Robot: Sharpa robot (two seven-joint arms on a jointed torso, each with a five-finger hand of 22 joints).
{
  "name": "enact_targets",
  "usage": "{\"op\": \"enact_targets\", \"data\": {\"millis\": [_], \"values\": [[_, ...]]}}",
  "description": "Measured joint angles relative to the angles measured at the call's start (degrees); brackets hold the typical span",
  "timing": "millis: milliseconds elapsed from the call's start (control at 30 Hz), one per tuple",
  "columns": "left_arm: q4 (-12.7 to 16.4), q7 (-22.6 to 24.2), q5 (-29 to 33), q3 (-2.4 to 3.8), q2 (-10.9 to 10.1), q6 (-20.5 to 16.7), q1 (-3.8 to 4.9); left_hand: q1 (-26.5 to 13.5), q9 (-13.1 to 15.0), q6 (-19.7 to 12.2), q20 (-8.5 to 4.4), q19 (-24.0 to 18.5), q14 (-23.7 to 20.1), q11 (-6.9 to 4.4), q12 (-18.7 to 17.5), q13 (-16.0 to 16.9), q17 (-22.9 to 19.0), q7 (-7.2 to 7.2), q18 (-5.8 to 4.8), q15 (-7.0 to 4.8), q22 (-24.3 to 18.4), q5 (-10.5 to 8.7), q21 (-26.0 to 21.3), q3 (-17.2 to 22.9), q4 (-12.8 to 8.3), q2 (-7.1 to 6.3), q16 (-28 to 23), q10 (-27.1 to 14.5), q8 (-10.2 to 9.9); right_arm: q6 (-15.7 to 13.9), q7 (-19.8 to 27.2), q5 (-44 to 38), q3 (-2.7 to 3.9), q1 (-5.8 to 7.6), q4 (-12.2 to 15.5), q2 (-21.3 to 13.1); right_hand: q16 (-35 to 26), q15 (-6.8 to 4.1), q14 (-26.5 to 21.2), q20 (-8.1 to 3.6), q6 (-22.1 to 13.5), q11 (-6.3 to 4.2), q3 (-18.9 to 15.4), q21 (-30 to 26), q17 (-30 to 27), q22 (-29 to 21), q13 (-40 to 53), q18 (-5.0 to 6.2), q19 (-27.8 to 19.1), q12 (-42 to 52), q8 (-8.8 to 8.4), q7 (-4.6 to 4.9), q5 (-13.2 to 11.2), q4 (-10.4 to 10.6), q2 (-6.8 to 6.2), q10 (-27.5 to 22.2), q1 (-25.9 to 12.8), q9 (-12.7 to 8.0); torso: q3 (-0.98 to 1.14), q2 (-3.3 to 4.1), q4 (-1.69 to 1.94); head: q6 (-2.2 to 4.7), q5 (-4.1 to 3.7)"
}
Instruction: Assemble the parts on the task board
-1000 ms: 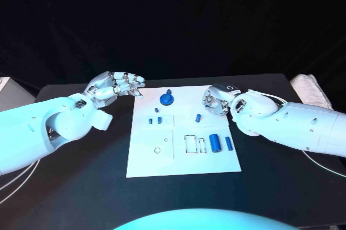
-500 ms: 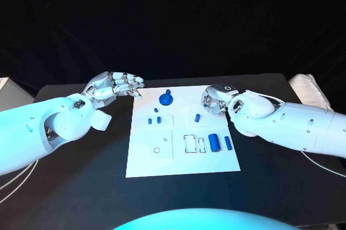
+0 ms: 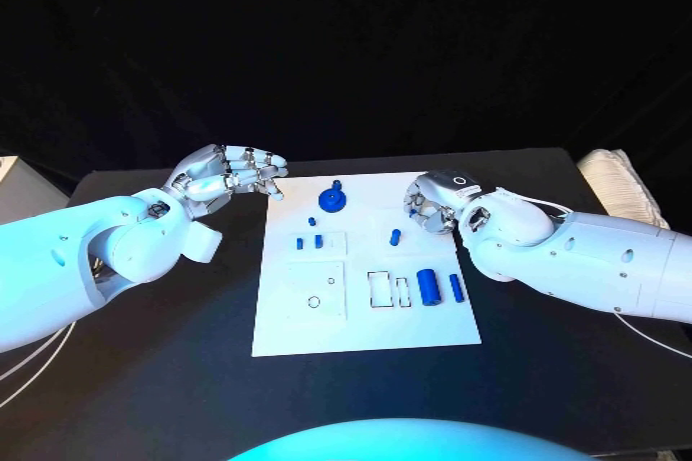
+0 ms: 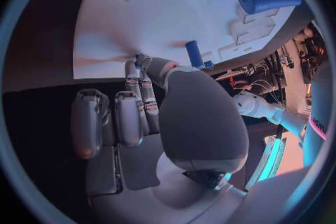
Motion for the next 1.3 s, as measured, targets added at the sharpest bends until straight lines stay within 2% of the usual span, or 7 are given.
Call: {"op": "enact_targets", "data": {"millis": [300,467,633,700,933,1167,1300], "values": [[-0.3,0.1,0.0,0.00,0.0,-0.1,0.00,0.0,0.0,0.2,0.13,0.3,0.0,0.00,0.0,0.0,-0.1,-0.21,-0.01,0.00,-0.1,0.00,0.0,0.0,0.0,0.00,-0.2,0.0,0.3,-4.1,0.4,-0.1,1.13,1.38,4.5,-3.4,0.2,0.01,0.0,0.00,0.2,0.19,0.3,0.3,0.3,0.0,0.0,0.00,0.0,-0.2,-0.01,0.20,-0.2,-0.3,-0.01,0.2,0.0,0.1,0.00,-0.03,-0.07,0.21,0.02],[-0.3,0.1,-0.1,0.00,0.0,-0.2,0.00,0.0,0.0,0.2,0.13,0.3,0.0,0.00,-0.2,0.0,-0.2,-0.21,-0.01,0.00,-0.1,0.00,0.0,0.0,0.0,0.00,-0.2,0.0,0.3,-5.6,0.9,0.6,1.35,1.74,7.9,-4.9,0.2,0.01,0.0,0.01,0.2,0.19,0.3,0.3,0.3,0.0,0.0,0.00,0.0,0.0,-0.01,0.20,-0.2,-0.3,-0.02,0.2,0.0,0.0,-0.01,0.00,-0.07,0.29,-0.03],[-0.3,0.2,-0.1,0.00,0.1,-0.3,-0.01,0.0,0.0,0.2,0.13,0.3,0.0,0.00,-0.2,0.0,-0.1,-0.21,-0.01,0.00,-0.1,0.00,0.0,0.0,0.0,0.00,-0.2,0.0,0.3,-6.4,1.6,1.6,1.41,1.57,11.8,-4.9,0.2,0.01,0.0,0.01,0.2,0.19,0.3,0.3,0.3,0.0,0.0,0.00,0.0,0.1,-0.02,0.20,-0.3,-0.3,-0.02,0.2,0.0,0.1,0.03,0.01,-0.05,0.15,0.44],[-0.2,0.2,-0.1,0.00,0.2,-0.4,-0.01,0.0,0.0,0.2,0.13,0.3,0.0,0.00,-0.2,0.0,-0.1,-0.21,-0.01,0.00,-0.1,0.03,0.0,0.0,0.0,0.01,-0.2,0.0,0.3,-6.5,1.8,2.0,1.40,1.30,13.1,-4.4,0.2,0.01,0.0,0.01,0.2,0.19,0.3,0.3,0.3,0.0,0.0,0.00,0.0,0.1,-0.02,0.20,-0.3,-0.3,-0.02,0.2,0.0,0.1,0.03,0.01,-0.04,0.10,0.63],[0.0,0.2,-0.1,-0.01,0.5,-0.8,-0.02,0.2,0.0,0.2,0.12,0.3,0.0,0.13,-0.2,0.0,-0.2,-0.21,-0.01,0.00,-0.1,0.21,-0.2,0.0,0.0,0.21,-0.2,0.1,0.3,-6.4,2.8,2.8,0.68,-0.27,16.1,-0.6,0.2,0.01,0.0,0.01,0.2,0.19,0.3,0.3,0.1,0.0,0.3,0.00,0.0,0.1,-0.03,0.20,-0.2,-0.3,-0.01,0.2,0.0,0.1,-0.03,0.00,0.05,-0.12,1.42],[0.3,0.2,-0.1,-0.03,0.5,-1.2,-0.03,0.2,-0.1,0.0,0.12,0.3,0.0,0.21,-0.5,-0.1,-0.3,0.01,-0.01,0.00,-0.2,0.21,-0.2,0.0,0.0,0.21,-0.5,0.2,0.3,-5.7,3.2,2.9,0.15,-1.67,16.3,1.9,0.2,0.01,0.0,0.01,0.2,0.19,0.3,0.3,0.0,0.0,0.3,0.00,0.0,0.0,-0.05,0.20,-0.2,-0.3,0.21,0.2,-0.3,0.1,-0.10,0.02,0.18,-0.43,2.06],[0.4,0.2,-0.1,-0.04,0.5,-1.4,-0.03,0.2,-0.1,0.0,0.12,0.3,0.0,0.21,-0.5,-0.1,-0.3,0.01,-0.02,0.00,-0.2,0.21,-0.2,0.0,0.0,0.21,-0.5,0.2,0.3,-4.5,3.3,2.9,0.01,-2.49,15.8,3.3,0.2,0.02,0.0,0.01,0.2,0.19,0.4,0.3,-0.1,0.0,0.3,0.00,0.0,0.0,-0.05,0.20,-0.2,-0.5,0.23,0.2,-0.3,0.1,-0.07,0.03,0.18,-0.78,2.77]]}}
